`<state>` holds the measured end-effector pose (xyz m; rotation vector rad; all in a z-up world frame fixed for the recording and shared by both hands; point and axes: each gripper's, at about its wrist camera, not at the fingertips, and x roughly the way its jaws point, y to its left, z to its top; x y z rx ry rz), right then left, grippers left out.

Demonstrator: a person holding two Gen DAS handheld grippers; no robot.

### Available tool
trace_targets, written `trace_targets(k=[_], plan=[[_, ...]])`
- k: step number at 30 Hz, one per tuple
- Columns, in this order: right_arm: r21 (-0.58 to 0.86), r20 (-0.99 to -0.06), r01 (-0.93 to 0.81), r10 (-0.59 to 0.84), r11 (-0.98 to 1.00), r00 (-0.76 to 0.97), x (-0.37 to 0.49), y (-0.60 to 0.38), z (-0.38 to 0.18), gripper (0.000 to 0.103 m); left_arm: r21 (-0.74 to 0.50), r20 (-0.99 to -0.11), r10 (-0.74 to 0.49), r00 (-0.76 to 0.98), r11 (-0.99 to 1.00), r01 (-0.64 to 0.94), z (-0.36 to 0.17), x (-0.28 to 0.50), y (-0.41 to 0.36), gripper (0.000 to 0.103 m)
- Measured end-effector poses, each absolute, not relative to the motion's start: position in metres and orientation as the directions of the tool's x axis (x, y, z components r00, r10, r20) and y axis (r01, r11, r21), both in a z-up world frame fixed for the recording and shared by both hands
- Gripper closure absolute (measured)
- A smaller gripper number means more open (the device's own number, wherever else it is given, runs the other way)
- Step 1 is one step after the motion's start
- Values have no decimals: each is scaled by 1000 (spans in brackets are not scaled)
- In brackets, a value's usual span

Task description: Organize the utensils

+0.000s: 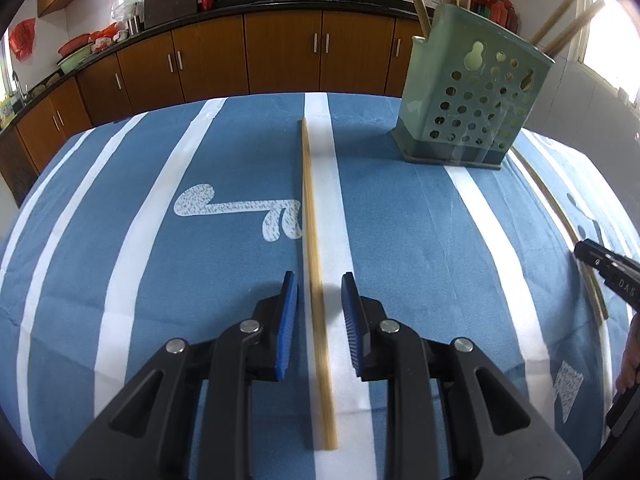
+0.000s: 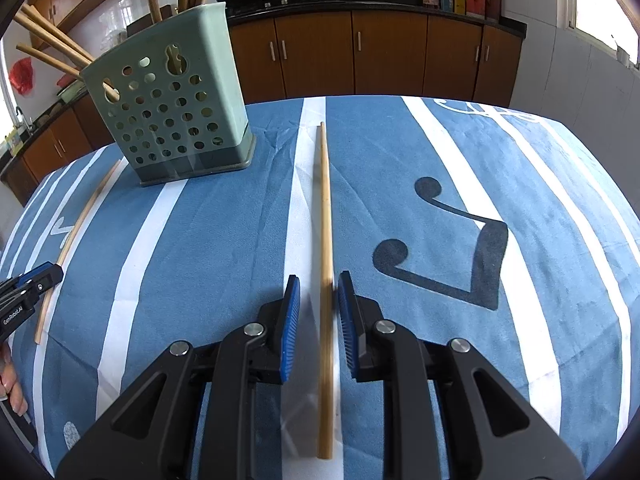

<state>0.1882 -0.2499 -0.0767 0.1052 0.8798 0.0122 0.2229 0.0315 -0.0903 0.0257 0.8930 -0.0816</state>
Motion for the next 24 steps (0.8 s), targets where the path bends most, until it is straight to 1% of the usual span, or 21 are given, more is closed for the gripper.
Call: trace_targets(k=[8, 9, 11, 12, 14, 18, 22, 24], plan=[[105, -769, 30, 62, 994, 636, 176, -253, -77, 84, 23, -780, -40, 624, 995, 92, -91, 206, 26, 80], [102, -770, 33, 58, 994, 636, 176, -252, -76, 85, 24, -780, -38, 624, 996, 91, -91, 205, 25, 82], [102, -770, 47, 49, 994, 636, 177, -254, -77, 91, 24, -780, -38, 625, 996, 90, -91, 204, 25, 88], [105, -770, 50, 49, 993, 636, 176, -255, -77, 93, 23, -780, -39, 624, 996, 91, -91, 203, 24, 94], [112, -770, 48, 56, 993, 636, 175, -257, -77, 95, 17, -780, -43, 624, 996, 90, -91, 203, 25, 95], [94, -765, 38, 48, 995, 642, 170, -257, -73, 96, 24, -785, -41, 618, 995, 97, -89, 201, 26, 95], [127, -712, 43, 61, 991, 700, 160, -265, -49, 96, -1, -760, -59, 648, 996, 90, -70, 194, 35, 95], [135, -682, 42, 62, 990, 729, 156, -268, -35, 96, -16, -733, -70, 676, 996, 87, -54, 190, 39, 95]])
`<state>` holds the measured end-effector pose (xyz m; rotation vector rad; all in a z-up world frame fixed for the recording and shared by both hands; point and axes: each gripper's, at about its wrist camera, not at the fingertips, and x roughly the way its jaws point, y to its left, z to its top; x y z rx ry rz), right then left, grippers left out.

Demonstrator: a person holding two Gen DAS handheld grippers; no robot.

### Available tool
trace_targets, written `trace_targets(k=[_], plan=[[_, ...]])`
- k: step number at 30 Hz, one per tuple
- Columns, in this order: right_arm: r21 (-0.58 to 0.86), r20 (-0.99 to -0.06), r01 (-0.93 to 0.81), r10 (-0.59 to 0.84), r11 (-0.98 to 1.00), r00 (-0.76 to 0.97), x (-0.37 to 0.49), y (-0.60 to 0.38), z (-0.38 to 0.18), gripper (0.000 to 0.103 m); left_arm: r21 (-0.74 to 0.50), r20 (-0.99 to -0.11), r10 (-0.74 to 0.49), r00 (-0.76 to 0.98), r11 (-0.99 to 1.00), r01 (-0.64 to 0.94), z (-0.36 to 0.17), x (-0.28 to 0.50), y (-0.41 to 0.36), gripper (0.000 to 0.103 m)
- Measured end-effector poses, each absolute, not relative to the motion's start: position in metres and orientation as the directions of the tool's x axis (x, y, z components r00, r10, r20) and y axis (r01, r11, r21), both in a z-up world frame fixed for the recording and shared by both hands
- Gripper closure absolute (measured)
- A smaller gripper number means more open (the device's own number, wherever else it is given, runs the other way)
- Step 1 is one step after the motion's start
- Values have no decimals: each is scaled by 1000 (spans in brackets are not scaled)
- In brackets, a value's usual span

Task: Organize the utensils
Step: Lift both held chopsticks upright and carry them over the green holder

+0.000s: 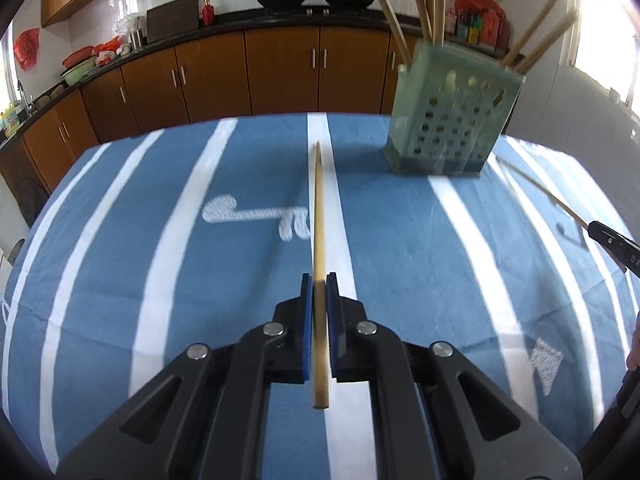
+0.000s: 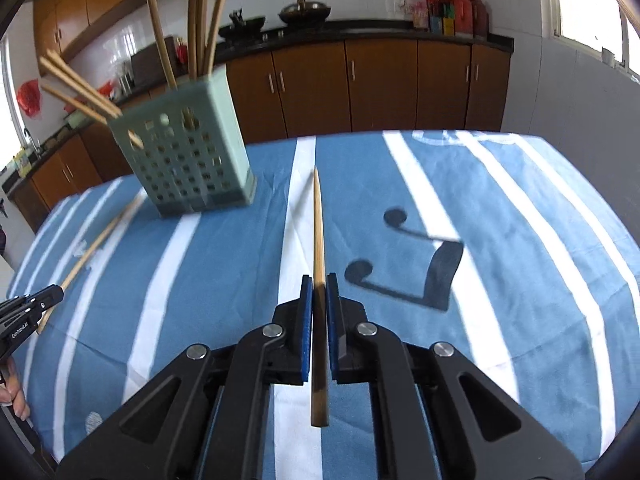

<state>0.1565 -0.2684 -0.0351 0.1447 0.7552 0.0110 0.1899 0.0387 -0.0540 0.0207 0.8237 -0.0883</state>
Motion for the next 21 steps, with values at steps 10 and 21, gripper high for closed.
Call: trace_targets(k=[10, 21], plan=[[179, -543, 36, 68, 983, 837, 145, -280, 19, 96, -86, -590, -99, 802, 994, 59, 11, 174, 51, 96], [204, -474, 33, 69, 978, 878, 141, -289, 46, 96, -156, -488, -113, 865, 987, 41, 55, 167, 64, 96]])
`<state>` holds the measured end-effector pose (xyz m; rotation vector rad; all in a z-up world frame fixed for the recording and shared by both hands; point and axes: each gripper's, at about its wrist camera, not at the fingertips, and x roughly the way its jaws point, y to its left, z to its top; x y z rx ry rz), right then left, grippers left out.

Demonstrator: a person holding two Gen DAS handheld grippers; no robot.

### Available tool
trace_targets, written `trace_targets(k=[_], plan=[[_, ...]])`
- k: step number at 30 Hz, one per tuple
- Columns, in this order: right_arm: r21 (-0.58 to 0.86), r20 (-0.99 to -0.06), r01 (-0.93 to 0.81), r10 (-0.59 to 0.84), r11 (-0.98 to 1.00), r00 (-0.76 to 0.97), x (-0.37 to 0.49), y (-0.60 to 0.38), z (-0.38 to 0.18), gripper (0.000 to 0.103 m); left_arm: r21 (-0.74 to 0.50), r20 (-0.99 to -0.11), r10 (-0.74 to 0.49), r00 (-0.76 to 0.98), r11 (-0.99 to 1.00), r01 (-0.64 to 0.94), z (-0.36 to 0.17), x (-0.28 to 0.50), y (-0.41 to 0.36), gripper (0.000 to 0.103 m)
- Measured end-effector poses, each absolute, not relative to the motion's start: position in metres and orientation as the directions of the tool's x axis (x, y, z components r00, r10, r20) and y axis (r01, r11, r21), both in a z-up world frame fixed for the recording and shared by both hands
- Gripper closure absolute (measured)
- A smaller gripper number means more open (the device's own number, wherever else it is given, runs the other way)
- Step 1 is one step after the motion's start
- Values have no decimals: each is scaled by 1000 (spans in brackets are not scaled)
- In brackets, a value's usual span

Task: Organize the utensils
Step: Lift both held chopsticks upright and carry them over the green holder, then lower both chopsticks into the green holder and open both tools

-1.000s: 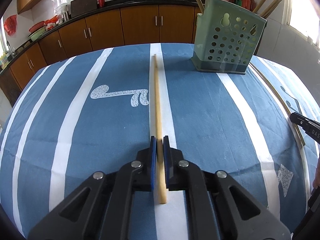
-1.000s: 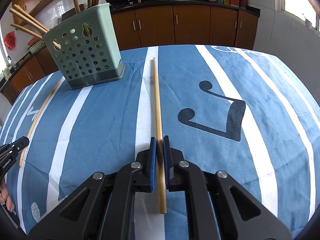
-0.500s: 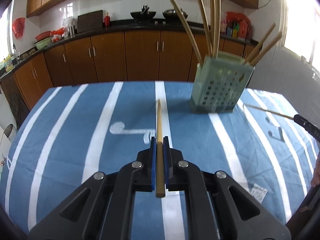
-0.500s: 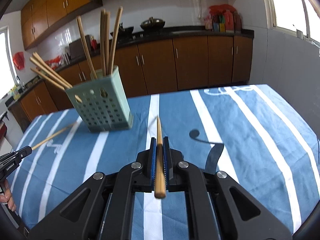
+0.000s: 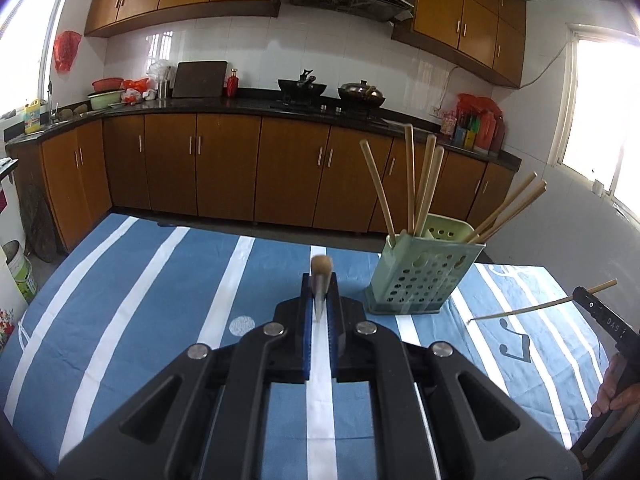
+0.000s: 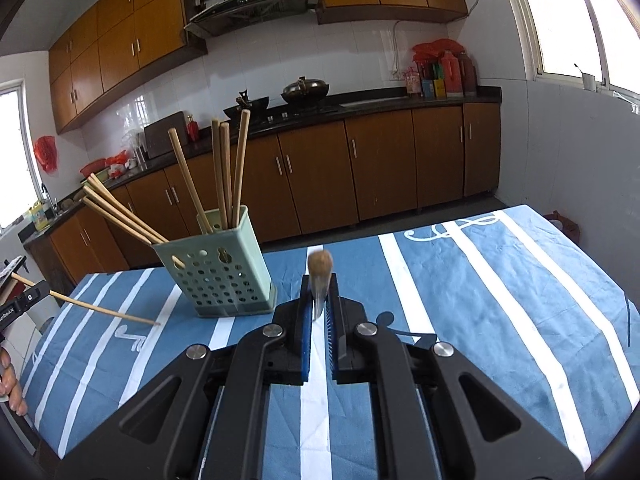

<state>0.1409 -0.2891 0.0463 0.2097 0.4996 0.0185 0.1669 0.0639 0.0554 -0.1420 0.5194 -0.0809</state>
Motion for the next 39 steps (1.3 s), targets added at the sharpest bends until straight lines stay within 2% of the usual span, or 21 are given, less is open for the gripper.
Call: trace_targets(k=[6, 16, 26, 32, 39], plan=[[207, -432, -15, 105, 978, 896, 142, -282, 73, 96, -161, -460, -159, 874, 982, 94, 84, 166, 57, 96], [237, -333, -214, 287, 948, 898, 135, -256, 142, 96, -183, -366, -285, 886, 955, 232, 149, 154, 31, 96], [201, -253, -246, 293, 948, 922, 148, -239, 184, 96, -198, -208, -273, 939, 952, 232, 208, 170, 8, 96], [178, -317, -207, 256, 962, 913, 185, -233, 186, 96, -200, -166, -216, 962, 963, 182, 209, 201, -4, 96], [176, -404, -190, 246, 966, 881, 214, -231, 171, 96, -219, -244, -209, 947, 963, 156, 181, 236, -9, 96]])
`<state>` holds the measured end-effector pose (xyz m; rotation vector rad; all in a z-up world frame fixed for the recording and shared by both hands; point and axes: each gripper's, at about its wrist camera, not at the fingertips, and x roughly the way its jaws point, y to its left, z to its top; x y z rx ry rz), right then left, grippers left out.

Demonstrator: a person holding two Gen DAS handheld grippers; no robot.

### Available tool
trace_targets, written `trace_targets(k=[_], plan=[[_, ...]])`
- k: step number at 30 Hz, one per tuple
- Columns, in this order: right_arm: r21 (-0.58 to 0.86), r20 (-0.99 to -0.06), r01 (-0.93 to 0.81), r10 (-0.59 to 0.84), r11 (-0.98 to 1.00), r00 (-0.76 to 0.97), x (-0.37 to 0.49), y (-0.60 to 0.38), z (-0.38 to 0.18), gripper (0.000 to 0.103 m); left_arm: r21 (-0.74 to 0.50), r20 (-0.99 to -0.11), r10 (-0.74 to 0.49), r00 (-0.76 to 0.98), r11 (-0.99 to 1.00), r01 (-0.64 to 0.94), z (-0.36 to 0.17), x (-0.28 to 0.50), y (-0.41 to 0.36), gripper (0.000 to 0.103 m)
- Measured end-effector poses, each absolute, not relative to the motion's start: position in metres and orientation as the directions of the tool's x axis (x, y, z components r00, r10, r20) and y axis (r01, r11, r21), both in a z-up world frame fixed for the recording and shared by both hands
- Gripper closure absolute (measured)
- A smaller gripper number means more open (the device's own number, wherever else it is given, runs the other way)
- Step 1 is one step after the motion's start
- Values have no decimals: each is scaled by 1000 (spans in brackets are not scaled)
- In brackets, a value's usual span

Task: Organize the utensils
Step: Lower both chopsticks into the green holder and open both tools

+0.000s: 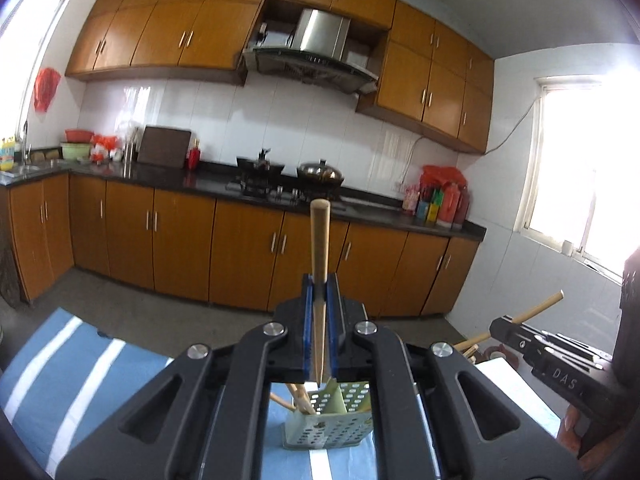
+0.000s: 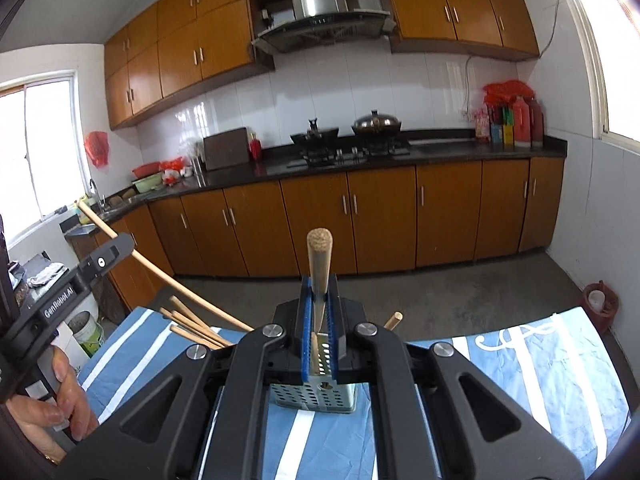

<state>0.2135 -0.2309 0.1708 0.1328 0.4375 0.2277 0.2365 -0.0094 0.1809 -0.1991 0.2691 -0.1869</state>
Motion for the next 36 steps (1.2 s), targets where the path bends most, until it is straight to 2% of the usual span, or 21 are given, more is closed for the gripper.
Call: trace_targets(k=[8, 13, 19, 25, 27, 31, 34, 36], plan=[[184, -416, -211, 271, 960, 868, 210, -234, 173, 96, -211, -283, -218, 934, 964, 161, 160, 252, -11, 96], [153, -462, -214, 261, 965, 848, 223, -225, 174, 96, -217, -303, -225, 926, 963, 163, 154, 259, -12, 96], [188, -532, -215, 283, 958, 798, 246, -223, 169, 96, -216, -323, -229, 918, 963, 164, 149, 270, -12, 96], [219, -558, -197, 288, 956, 778, 255, -223, 163, 95, -231, -348, -234, 908, 960, 159, 142, 278, -7, 95], [221, -558, -188, 282, 957, 780, 255, -224, 162, 93, -233, -352, -235, 906, 960, 158, 141, 279, -5, 93], [233, -537, -167, 270, 958, 799, 247, -231, 165, 84, -234, -348, -230, 909, 960, 153, 146, 275, -3, 90], [229, -515, -156, 255, 961, 819, 239, -236, 170, 82, -237, -339, -227, 913, 960, 151, 149, 268, 1, 85], [217, -494, -147, 239, 965, 836, 230, -240, 174, 76, -236, -330, -223, 917, 960, 148, 152, 260, 5, 82]])
